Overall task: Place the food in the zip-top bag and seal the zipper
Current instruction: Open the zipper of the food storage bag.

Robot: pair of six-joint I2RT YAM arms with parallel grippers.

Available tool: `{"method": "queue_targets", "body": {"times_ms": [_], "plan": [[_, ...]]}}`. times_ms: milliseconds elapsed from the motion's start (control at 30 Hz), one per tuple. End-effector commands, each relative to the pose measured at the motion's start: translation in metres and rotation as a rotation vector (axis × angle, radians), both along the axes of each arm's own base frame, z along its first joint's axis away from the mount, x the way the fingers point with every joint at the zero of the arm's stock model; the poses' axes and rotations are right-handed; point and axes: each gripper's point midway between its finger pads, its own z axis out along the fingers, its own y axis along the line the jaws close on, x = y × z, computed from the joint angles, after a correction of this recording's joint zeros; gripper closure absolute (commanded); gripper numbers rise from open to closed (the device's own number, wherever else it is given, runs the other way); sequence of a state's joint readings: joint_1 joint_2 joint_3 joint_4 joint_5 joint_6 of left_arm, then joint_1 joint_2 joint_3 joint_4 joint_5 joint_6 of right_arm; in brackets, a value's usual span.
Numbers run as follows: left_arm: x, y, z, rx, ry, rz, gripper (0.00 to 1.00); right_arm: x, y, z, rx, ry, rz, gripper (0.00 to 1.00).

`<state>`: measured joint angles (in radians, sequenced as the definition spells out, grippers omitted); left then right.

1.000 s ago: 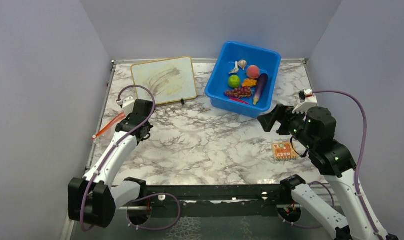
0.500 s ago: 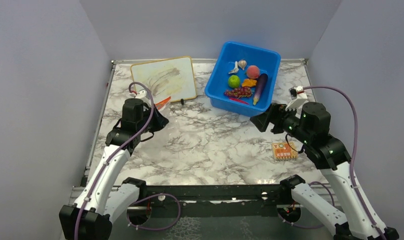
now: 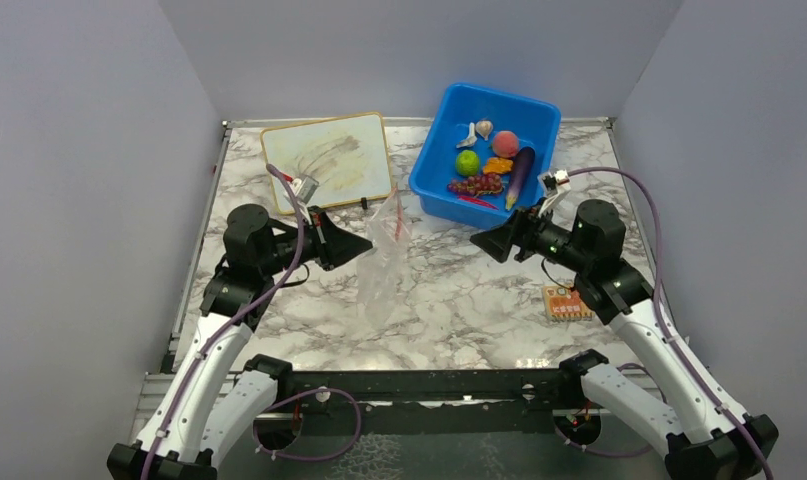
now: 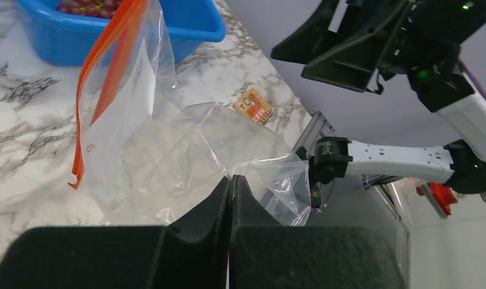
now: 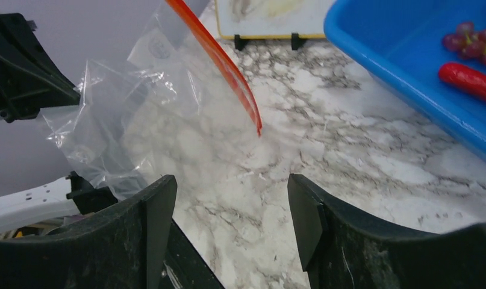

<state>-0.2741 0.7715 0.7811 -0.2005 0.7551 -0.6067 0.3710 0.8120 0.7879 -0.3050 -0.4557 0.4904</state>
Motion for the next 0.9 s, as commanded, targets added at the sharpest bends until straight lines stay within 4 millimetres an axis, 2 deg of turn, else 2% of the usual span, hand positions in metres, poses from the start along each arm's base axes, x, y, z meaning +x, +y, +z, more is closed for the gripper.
{"method": "queue_targets", "body": {"times_ms": [0,100,233,367,500,700,867], "plan": [[-0.027,-0.011,0.023,-0.090,-0.092,-0.149,1.00,0.003,0.020,0.048,0.138,-0.193,0.108,0.32],[-0.032,-0.012,0.022,-0.100,-0.101,-0.176,1.00,0.012,0.023,0.049,0.165,-0.140,0.089,0.33],[-0.035,-0.014,0.021,-0.107,-0.092,-0.199,1.00,0.007,0.040,0.055,0.205,-0.173,0.221,0.33],[-0.037,-0.016,0.024,-0.115,-0.095,-0.217,1.00,0.026,0.044,0.038,0.182,-0.174,0.181,0.33],[-0.035,-0.018,0.027,-0.122,-0.093,-0.232,1.00,0.033,0.062,0.022,0.173,-0.151,0.234,0.33],[-0.041,-0.022,0.030,-0.111,-0.124,-0.312,1.00,0.022,0.104,0.021,0.219,-0.185,0.392,0.33],[-0.048,-0.023,0.027,-0.113,-0.111,-0.349,1.00,0.014,0.123,-0.001,0.196,-0.196,0.507,0.29]]}}
